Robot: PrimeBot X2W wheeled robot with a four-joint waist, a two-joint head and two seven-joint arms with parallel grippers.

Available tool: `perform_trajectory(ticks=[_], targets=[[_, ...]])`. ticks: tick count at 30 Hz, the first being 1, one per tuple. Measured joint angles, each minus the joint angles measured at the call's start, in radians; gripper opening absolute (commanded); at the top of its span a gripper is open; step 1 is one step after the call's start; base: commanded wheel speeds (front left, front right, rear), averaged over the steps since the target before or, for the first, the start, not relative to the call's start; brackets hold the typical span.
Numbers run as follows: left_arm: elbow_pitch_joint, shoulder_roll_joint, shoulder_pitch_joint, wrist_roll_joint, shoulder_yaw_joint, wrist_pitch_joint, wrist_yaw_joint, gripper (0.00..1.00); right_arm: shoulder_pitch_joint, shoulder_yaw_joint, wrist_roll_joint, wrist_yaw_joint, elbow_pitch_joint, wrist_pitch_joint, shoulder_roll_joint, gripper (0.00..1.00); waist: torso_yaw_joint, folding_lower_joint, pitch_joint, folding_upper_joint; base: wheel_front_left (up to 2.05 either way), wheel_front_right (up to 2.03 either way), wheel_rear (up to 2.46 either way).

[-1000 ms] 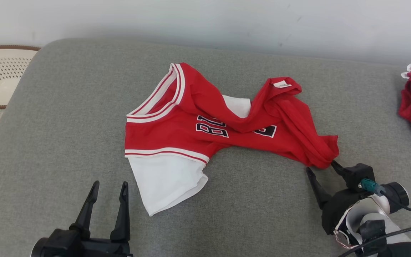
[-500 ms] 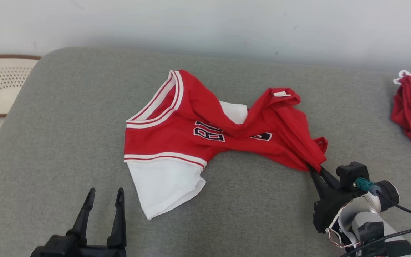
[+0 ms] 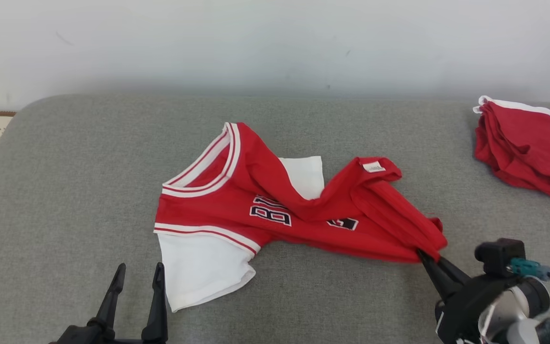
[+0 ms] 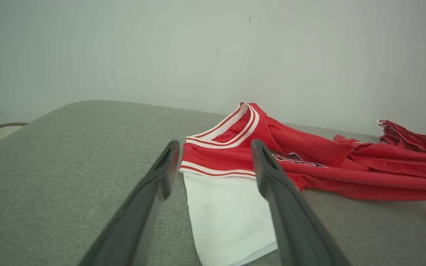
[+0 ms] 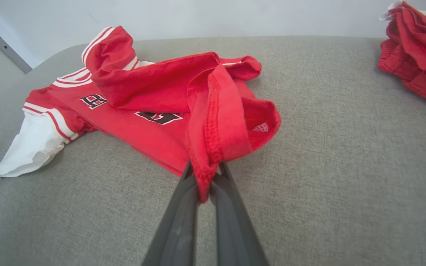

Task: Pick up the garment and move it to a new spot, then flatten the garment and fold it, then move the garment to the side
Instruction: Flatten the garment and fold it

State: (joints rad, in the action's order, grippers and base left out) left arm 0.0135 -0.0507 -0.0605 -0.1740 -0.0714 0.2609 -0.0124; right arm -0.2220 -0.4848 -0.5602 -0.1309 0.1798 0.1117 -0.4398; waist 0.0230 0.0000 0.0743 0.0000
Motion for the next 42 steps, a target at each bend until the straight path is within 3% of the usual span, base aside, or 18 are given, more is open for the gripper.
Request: perform_trajectory(ticks=[4,9,10,12,19,35,42], targets=[[-0.010,0.000,0.006,0.000,-0.002,0.000,-0.007,1.00,0.088,0.074,-0.007,0.000,-0.125,0.076,-0.002,0.00,-0.006,0.0000,-0.003,0.0000,0.00,0.00,0.00],[-0.009,0.000,0.015,-0.001,-0.006,0.000,-0.007,1.00,0.135,0.135,0.030,0.000,-0.172,0.117,0.025,0.00,-0.002,0.0000,0.001,0.0000,0.00,0.00,0.00],[-0.007,0.000,0.014,-0.002,-0.007,0.000,-0.007,1.00,0.139,0.146,0.037,0.000,-0.172,0.117,0.033,0.22,0.001,0.0000,0.001,0.0000,0.00,0.00,0.00],[-0.006,0.000,0.014,-0.002,-0.007,0.000,-0.007,1.00,0.141,0.155,0.051,0.000,-0.171,0.116,0.036,1.00,0.005,0.0000,-0.001,0.0000,0.00,0.00,0.00],[-0.001,0.000,0.015,-0.002,0.000,0.000,-0.006,1.00,0.150,0.214,0.119,0.000,-0.166,0.058,0.084,1.00,0.014,0.0000,-0.014,0.0000,0.00,0.00,0.00],[0.026,0.000,0.020,-0.010,0.011,0.000,-0.005,1.00,0.148,0.244,0.265,0.000,-0.158,-0.247,0.205,1.00,-0.016,0.0000,-0.019,0.0000,0.00,0.00,0.00],[0.053,0.000,0.015,-0.010,0.029,0.000,0.008,1.00,0.156,0.277,0.327,0.000,-0.126,-0.328,0.276,1.00,-0.030,0.0000,-0.011,0.0000,0.00,0.00,0.00]])
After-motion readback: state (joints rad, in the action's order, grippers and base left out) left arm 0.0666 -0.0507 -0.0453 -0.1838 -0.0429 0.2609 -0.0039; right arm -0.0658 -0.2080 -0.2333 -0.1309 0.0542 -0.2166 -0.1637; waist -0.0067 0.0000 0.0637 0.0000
